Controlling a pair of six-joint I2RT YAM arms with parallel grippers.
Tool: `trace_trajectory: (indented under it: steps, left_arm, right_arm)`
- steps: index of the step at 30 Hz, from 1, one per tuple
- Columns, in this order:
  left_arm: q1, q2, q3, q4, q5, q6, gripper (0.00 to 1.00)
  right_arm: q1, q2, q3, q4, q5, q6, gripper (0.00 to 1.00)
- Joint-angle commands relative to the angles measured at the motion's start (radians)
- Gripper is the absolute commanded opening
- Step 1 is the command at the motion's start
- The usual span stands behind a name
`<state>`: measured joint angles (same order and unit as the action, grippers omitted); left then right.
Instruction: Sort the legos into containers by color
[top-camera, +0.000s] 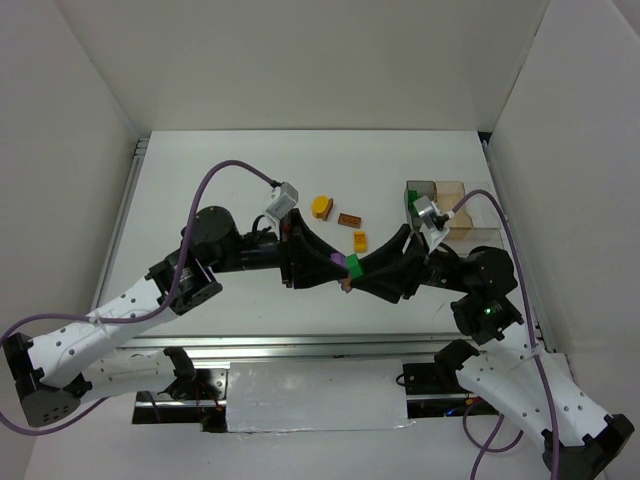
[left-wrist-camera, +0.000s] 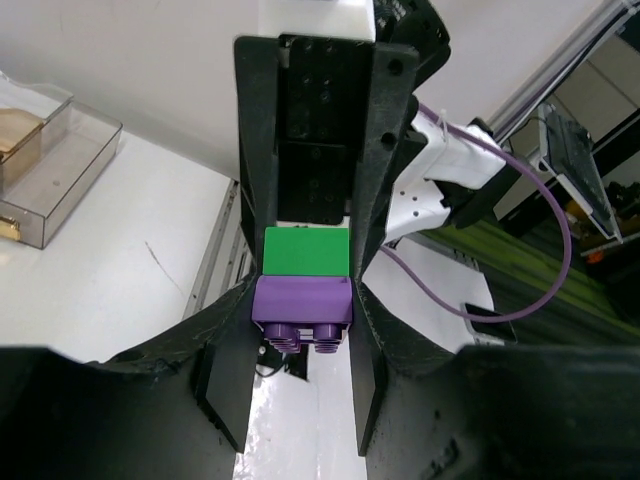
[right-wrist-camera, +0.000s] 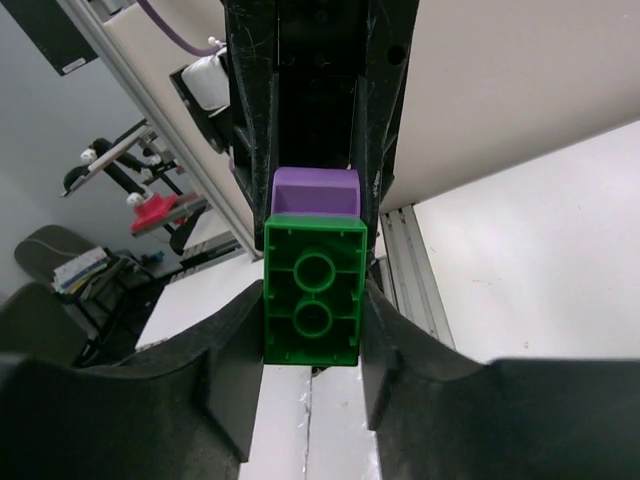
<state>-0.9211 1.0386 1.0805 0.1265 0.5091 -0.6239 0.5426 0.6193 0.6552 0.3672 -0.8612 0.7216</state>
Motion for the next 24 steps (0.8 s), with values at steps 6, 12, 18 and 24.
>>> trace_trajectory:
  steps: [6, 12, 18, 24]
  left_arm:
    - [-0.004, -0.008, 0.055, -0.039, 0.088, 0.096, 0.0]
    - [-0.004, -0.014, 0.064, -0.042, 0.115, 0.11, 0.0]
    - [-0.004, -0.005, 0.068, -0.036, 0.118, 0.112, 0.0]
    - [-0.004, -0.002, 0.062, -0.01, 0.134, 0.107, 0.0]
  right_arm:
    - [-0.003, -0.006, 0.118, -0.152, -0.044, -0.137, 0.85]
    - [-0.003, 0.045, 0.176, -0.206, -0.111, -0.159, 0.59]
    - [-0.004, 0.045, 0.176, -0.254, -0.088, -0.188, 0.66]
    - [-0.003, 0.042, 0.158, -0.249, -0.078, -0.177, 0.5]
